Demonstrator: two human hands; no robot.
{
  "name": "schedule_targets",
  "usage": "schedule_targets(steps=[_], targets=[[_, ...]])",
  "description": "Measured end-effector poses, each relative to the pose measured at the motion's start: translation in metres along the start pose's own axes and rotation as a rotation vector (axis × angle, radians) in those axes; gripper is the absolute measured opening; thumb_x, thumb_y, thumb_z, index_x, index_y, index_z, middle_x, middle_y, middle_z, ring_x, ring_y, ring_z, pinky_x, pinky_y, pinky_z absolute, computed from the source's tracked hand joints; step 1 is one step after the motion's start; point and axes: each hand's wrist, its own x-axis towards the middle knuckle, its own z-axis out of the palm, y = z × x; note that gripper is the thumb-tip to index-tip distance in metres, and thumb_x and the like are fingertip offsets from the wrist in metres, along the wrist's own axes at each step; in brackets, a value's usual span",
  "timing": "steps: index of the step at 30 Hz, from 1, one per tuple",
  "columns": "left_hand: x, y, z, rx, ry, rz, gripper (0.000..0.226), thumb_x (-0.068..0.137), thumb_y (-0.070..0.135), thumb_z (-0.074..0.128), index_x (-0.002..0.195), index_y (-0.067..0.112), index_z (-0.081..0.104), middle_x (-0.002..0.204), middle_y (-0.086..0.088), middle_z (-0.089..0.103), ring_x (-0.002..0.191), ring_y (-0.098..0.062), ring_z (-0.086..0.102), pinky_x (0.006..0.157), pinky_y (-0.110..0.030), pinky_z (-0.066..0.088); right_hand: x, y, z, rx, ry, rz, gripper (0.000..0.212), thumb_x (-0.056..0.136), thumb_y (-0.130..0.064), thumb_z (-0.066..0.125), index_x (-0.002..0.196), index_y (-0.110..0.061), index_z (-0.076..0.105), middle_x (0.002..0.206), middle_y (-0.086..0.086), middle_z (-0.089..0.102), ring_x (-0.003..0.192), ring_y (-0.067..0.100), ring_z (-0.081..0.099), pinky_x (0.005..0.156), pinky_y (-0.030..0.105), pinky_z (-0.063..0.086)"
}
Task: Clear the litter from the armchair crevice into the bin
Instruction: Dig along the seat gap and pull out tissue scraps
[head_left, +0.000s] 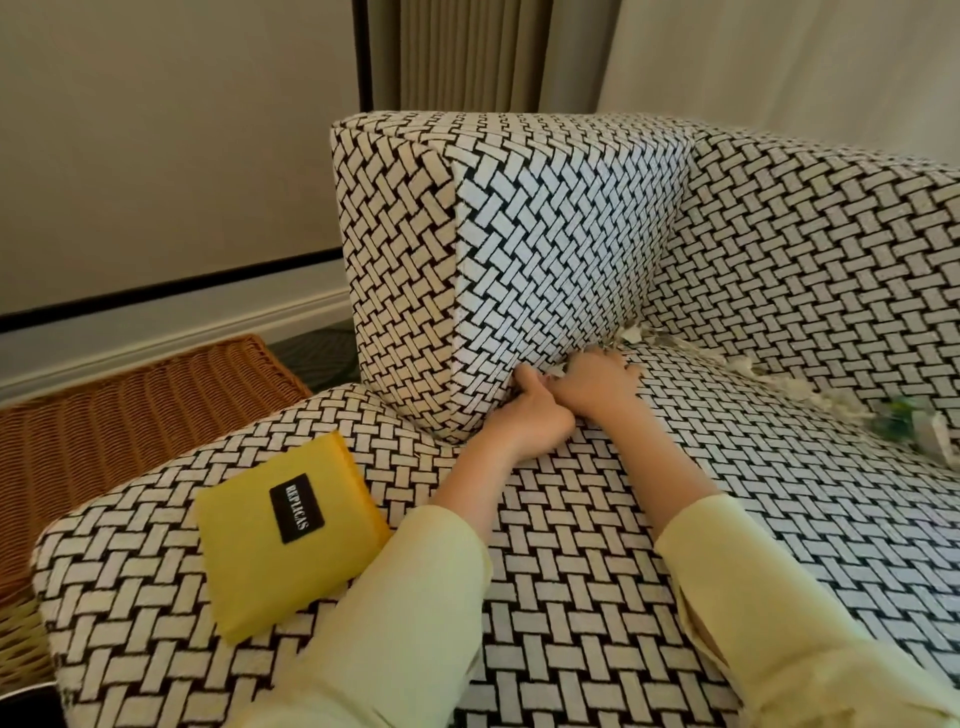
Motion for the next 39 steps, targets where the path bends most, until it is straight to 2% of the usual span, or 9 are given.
schedule_targets(steps=[5, 11, 15, 19, 23, 26, 32, 34, 39], targets=[[0.007, -0.005, -0.001, -0.094, -0.019, 0.104, 0.032, 0.087, 0.006, 0.035, 0.11, 0.019, 0.019, 0.092, 0.001, 0.038, 0.084, -0.017, 0.043, 0.078, -0.033, 0.039, 0.007, 0.013, -0.003, 0.078, 0.029, -0.065, 0.055, 0.089, -0.051, 0.044, 0.124, -0.011, 0.055, 0.131, 0.011, 0.051, 0.127, 0.029, 0.038, 0.108, 0.045, 0.025], [0.018, -0.005, -0.003, -0.19, -0.042, 0.176, 0.032, 0.082, -0.005, 0.033, 0.103, 0.018, 0.026, 0.107, -0.003, 0.037, 0.08, -0.013, 0.04, 0.068, -0.026, 0.036, 0.014, 0.03, 0.006, 0.278, 0.086, -0.13, 0.038, 0.088, -0.043, 0.051, 0.116, -0.021, 0.065, 0.116, 0.007, 0.062, 0.118, 0.029, 0.045, 0.102, 0.046, 0.033], [0.018, -0.005, -0.003, -0.191, -0.04, 0.178, 0.033, 0.082, -0.006, 0.032, 0.102, 0.019, 0.026, 0.103, -0.003, 0.035, 0.069, -0.009, 0.034, 0.057, -0.024, 0.031, 0.013, 0.028, 0.006, 0.342, 0.164, -0.154, 0.02, 0.09, -0.021, 0.051, 0.092, -0.014, 0.07, 0.084, 0.004, 0.057, 0.089, 0.025, 0.053, 0.087, 0.041, 0.04], [0.016, -0.004, -0.001, -0.197, -0.032, 0.187, 0.033, 0.083, -0.004, 0.033, 0.105, 0.02, 0.027, 0.098, 0.001, 0.037, 0.064, -0.008, 0.033, 0.053, -0.024, 0.03, 0.007, 0.025, 0.004, 0.463, 0.237, -0.144, 0.025, 0.089, -0.002, 0.044, 0.071, -0.008, 0.061, 0.066, 0.004, 0.051, 0.071, 0.021, 0.046, 0.06, 0.029, 0.033], [0.017, -0.005, 0.0, -0.186, -0.008, 0.174, 0.034, 0.084, -0.003, 0.034, 0.107, 0.021, 0.028, 0.085, 0.005, 0.036, 0.062, -0.009, 0.034, 0.051, -0.025, 0.029, 0.003, 0.03, 0.003, 0.582, 0.264, -0.149, 0.025, 0.092, -0.006, 0.047, 0.082, 0.005, 0.067, 0.071, 0.014, 0.059, 0.066, 0.02, 0.047, 0.052, 0.025, 0.031], [0.017, -0.005, 0.001, -0.163, 0.005, 0.182, 0.034, 0.085, -0.003, 0.035, 0.107, 0.022, 0.028, 0.099, 0.002, 0.04, 0.067, -0.007, 0.037, 0.055, -0.024, 0.031, 0.002, 0.031, 0.003, 0.652, 0.243, -0.111, 0.023, 0.091, -0.007, 0.049, 0.084, 0.006, 0.066, 0.067, 0.012, 0.057, 0.057, 0.014, 0.041, 0.052, 0.024, 0.029], [0.018, -0.007, 0.003, -0.144, 0.027, 0.207, 0.033, 0.087, 0.0, 0.037, 0.108, 0.024, 0.029, 0.114, 0.001, 0.037, 0.1, -0.015, 0.044, 0.083, -0.03, 0.036, -0.003, 0.034, -0.004, 0.933, 0.266, -0.048, 0.022, 0.093, -0.012, 0.052, 0.08, 0.0, 0.065, 0.071, 0.014, 0.057, 0.068, 0.019, 0.047, 0.063, 0.031, 0.038], [0.018, -0.007, 0.003, -0.15, 0.028, 0.204, 0.032, 0.087, 0.0, 0.037, 0.108, 0.024, 0.03, 0.114, 0.001, 0.037, 0.097, -0.016, 0.045, 0.08, -0.029, 0.037, -0.006, 0.035, -0.007, 1.063, 0.261, -0.035, 0.029, 0.093, -0.012, 0.05, 0.065, -0.01, 0.057, 0.061, 0.002, 0.048, 0.061, 0.013, 0.041, 0.057, 0.024, 0.034], [0.019, -0.006, 0.003, -0.27, 0.032, 0.191, 0.034, 0.084, -0.003, 0.041, 0.106, 0.023, 0.036, 0.117, 0.002, 0.04, 0.092, -0.014, 0.046, 0.073, -0.026, 0.039, -0.008, 0.037, -0.016, 1.475, 0.218, 0.013, 0.016, 0.096, -0.009, 0.046, 0.087, -0.006, 0.059, 0.083, 0.006, 0.06, 0.076, 0.013, 0.056, 0.072, 0.022, 0.048]])
